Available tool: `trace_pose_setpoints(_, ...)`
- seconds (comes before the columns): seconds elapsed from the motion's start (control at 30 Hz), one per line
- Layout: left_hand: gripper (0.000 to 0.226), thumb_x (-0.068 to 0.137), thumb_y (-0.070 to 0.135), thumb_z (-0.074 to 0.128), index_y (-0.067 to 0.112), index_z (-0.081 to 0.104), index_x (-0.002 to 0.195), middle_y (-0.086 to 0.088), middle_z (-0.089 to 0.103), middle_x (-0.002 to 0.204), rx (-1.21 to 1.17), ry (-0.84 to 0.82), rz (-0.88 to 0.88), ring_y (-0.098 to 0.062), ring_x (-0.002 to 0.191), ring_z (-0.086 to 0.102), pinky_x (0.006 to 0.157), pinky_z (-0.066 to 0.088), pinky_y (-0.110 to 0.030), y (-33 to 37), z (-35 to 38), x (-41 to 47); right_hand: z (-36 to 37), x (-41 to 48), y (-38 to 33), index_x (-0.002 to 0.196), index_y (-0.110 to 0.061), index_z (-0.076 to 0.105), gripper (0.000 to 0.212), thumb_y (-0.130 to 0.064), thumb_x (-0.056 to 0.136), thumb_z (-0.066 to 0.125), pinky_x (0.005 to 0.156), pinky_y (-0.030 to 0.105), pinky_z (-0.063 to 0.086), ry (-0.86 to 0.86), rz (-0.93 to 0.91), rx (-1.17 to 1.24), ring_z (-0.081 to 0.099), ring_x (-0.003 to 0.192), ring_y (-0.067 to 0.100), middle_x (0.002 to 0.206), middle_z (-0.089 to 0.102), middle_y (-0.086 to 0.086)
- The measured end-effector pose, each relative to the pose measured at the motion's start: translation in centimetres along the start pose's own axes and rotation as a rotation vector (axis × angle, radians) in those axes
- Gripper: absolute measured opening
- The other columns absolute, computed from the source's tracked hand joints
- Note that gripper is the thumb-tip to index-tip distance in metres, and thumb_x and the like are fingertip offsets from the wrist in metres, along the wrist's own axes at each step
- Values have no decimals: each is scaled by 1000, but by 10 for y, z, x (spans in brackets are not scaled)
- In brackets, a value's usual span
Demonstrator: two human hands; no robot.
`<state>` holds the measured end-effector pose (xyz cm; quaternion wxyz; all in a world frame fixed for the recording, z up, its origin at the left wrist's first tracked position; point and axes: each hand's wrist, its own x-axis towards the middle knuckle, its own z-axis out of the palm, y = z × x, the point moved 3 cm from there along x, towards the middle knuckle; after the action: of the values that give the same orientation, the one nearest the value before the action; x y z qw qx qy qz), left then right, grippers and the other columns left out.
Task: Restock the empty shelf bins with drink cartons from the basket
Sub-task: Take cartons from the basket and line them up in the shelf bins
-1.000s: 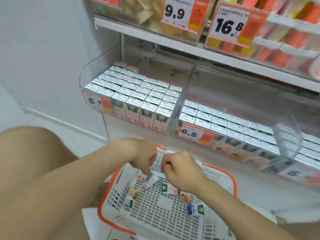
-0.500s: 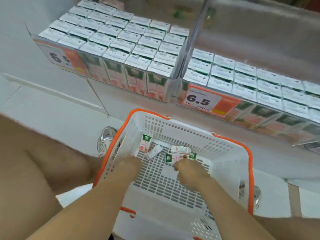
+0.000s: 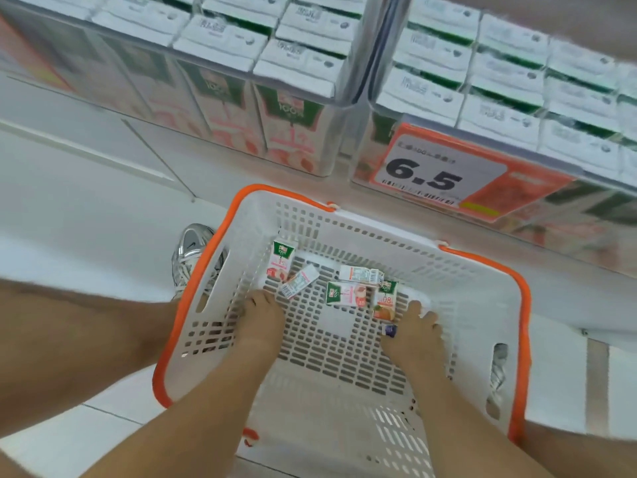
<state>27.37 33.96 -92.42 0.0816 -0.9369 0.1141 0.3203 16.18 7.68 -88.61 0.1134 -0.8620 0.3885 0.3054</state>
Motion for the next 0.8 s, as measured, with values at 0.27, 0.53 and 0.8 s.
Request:
trace_pose_setpoints(0.27,49,100,7,52,11,32,144,-16,55,131,107,-22,111,-31,111,64,84,56,-37,9,-12,-23,8,18,23,119,-22,64,43,-33,80,79,86,39,60,-178,-90,-8,67,98,26,112,68,6)
trace_pose_setpoints(0.53,45,80,18,80,15,54,116,5,59,88,-341,-146,142,-18,82,61,71,53,-31,4,-29,-25,20,2,15,127,-15,56,40,-10,91,72,91,35,53,-157,-236,10,61,109,25,128,55,10)
trace_pose_setpoints(0.8,39,77,18,84,32,58,103,5,66,93,-842,-328,363,-15,78,64,75,57,-36,12,-57,-57,14,-19,8,141,-18,45,75,-42,82,84,90,37,54,-83,-278,-226,62,115,23,125,62,3)
